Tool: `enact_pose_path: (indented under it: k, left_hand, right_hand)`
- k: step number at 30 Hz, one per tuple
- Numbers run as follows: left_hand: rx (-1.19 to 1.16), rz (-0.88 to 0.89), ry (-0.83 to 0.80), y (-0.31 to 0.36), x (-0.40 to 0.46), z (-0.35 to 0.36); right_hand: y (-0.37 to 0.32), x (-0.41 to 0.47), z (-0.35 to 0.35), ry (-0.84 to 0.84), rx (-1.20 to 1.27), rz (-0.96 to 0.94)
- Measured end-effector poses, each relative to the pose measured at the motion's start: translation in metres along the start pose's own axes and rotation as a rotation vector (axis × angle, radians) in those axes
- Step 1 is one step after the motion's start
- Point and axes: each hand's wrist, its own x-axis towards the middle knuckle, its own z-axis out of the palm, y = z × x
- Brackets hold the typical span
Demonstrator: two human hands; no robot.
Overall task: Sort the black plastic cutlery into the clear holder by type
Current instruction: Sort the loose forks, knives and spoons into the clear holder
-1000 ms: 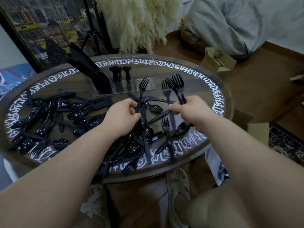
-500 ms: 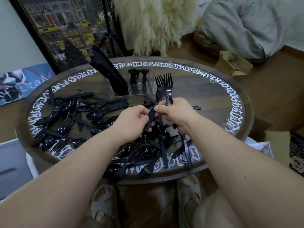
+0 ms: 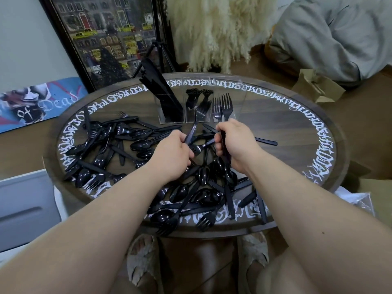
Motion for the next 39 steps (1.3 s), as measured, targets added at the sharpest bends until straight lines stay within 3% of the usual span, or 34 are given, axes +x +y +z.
enact_pose_path:
  k: [6, 13, 19, 24, 32, 39]
  left_hand:
    - [-0.017, -0.014, 0.047, 0.001, 0.003, -0.006]
    - [0.029, 0.028, -0.028, 0.004, -0.001, -0.005]
    - [-0.006, 0.043, -0.079, -0.002, 0.000, -0.003]
    - [0.056, 0.047, -0.016, 0.000, 0.002, -0.002]
    - [0.005, -0.010, 0.106, -0.008, 0.010, -0.009]
    - [-0.033, 0.003, 0.034, -0.002, 0.002, -0.009]
  right_hand:
    - [0.003, 0.006, 0.009, -0.028, 0.002, 0.006]
    - [0.003, 0.003, 0.018, -0.113, 0.135, 0.041]
    - [0.003, 0.003, 0.022, -0.080, 0.169, 0.031]
    - [-0.002, 0.001, 0.026, -0.026, 0.248, 0.082]
    - [0.000, 0.007, 0.019, 0.105, 0.086, -0.017]
    - [0.002, 0.000, 0.023, -0.095, 0.187, -0.032]
